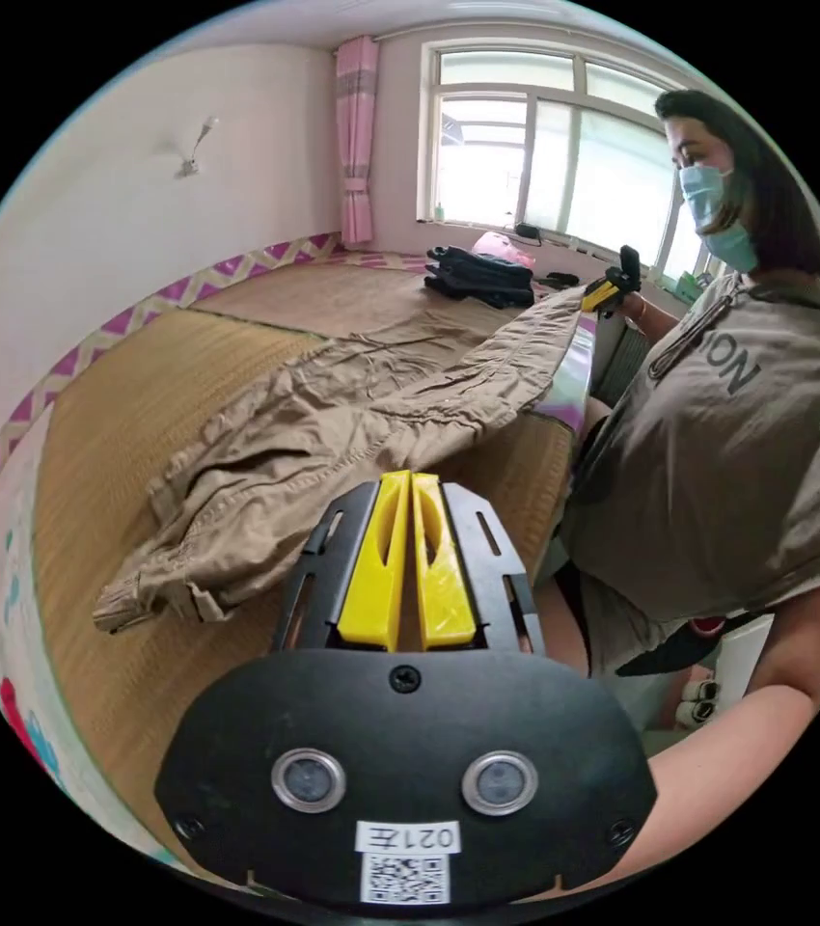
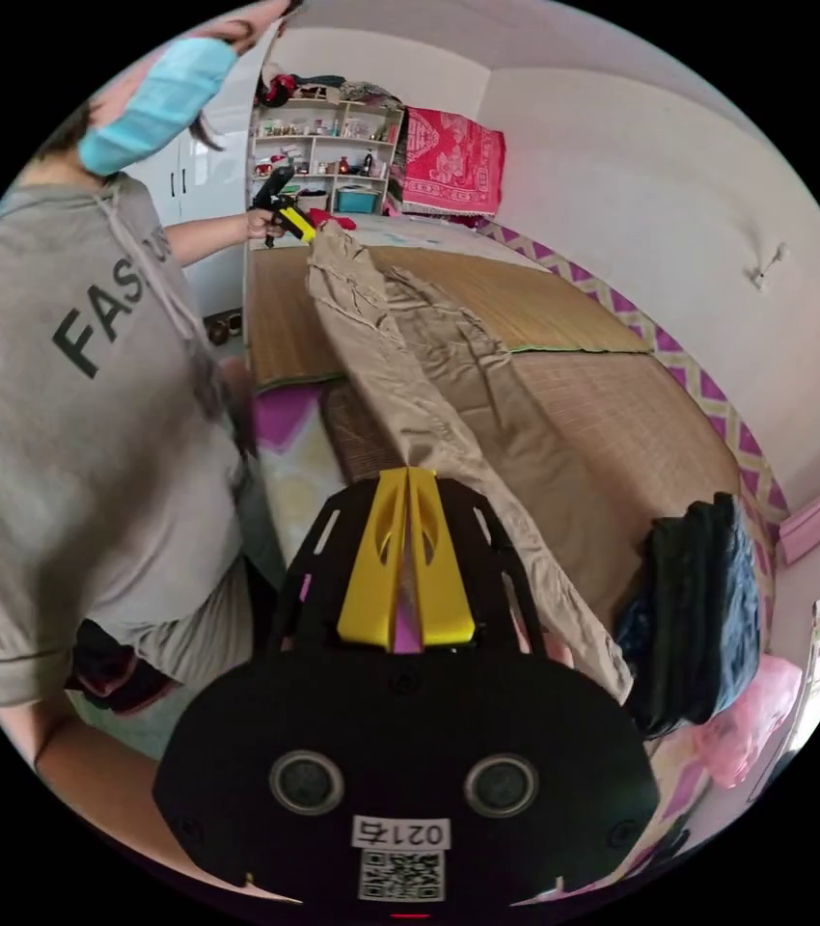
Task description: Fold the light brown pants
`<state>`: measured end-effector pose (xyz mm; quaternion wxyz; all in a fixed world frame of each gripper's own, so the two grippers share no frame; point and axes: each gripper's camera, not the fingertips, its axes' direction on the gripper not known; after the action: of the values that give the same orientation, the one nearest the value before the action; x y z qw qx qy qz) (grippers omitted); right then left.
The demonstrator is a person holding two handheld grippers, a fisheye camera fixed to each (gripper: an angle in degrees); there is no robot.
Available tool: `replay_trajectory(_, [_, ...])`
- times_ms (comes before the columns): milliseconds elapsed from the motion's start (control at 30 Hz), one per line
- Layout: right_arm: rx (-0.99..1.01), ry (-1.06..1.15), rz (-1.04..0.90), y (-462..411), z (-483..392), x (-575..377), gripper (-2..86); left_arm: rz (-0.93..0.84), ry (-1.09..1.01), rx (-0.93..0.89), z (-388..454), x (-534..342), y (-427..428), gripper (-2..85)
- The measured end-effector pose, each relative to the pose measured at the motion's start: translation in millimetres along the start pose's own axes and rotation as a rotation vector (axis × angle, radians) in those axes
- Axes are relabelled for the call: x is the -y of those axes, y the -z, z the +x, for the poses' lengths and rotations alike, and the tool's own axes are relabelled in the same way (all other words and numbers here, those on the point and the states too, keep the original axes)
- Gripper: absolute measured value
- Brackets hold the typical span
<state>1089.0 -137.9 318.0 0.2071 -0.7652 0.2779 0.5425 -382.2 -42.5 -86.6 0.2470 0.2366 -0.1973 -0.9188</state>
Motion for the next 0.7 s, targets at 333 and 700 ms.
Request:
replay_trajectory(333, [0.101, -0.119, -0.221, -83.6, -98.8, -71.6, -1.0, 0.117, 0.374, -0.164, 13.6, -166.3, -58.2, -1.0])
replay_trajectory(700, [0.137, -0.367, 0.266, 48.0, -23.0, -98.4, -1.0, 0.498, 0.292, 0.059, 51.3, -145.8, 10.6, -0.7])
